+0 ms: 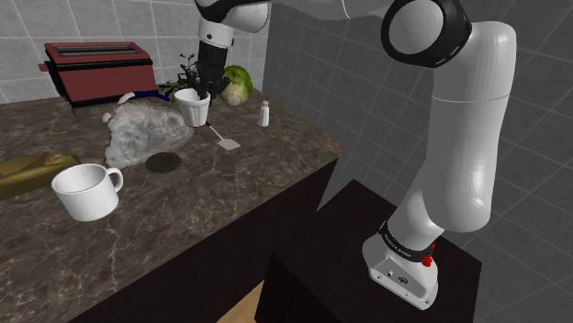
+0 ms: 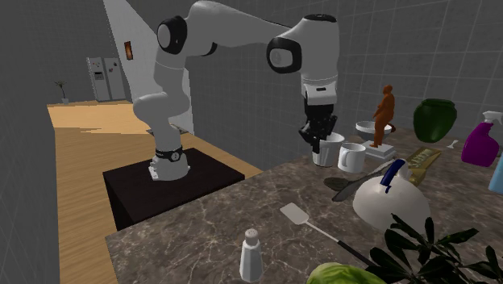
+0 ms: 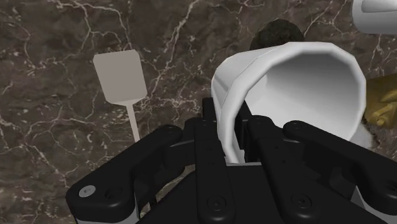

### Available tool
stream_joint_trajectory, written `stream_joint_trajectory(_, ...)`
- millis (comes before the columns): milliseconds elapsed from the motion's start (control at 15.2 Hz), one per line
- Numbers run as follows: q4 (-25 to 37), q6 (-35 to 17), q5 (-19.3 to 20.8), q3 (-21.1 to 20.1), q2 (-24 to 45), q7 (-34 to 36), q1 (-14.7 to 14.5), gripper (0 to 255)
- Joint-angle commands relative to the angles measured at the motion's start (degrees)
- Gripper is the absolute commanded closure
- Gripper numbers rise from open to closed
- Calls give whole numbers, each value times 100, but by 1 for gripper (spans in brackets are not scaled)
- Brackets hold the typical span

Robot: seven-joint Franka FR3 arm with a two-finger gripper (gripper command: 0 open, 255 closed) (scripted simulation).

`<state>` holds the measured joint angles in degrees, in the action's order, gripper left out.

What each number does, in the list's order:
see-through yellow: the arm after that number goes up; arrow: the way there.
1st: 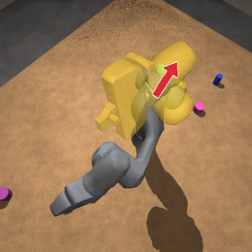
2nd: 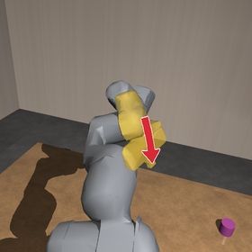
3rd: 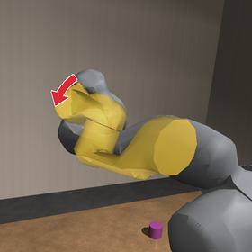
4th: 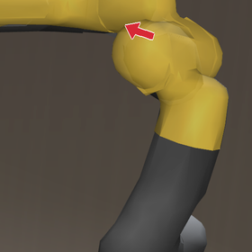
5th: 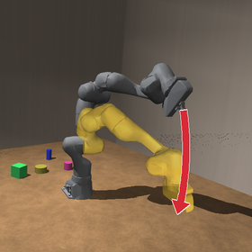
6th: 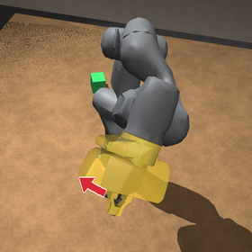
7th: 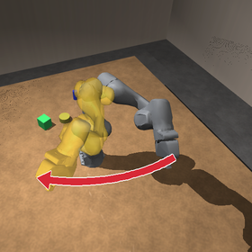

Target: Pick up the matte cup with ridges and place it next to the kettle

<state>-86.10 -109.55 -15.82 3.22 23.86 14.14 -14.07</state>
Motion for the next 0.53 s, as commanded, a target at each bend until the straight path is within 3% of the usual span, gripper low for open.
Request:
stream_joint_trajectory(0,-118,-147,-15,-5,28,-35,-4,255)
stream_joint_trajectory(462,-432,-598,-72,-22,178,-152,-10,255)
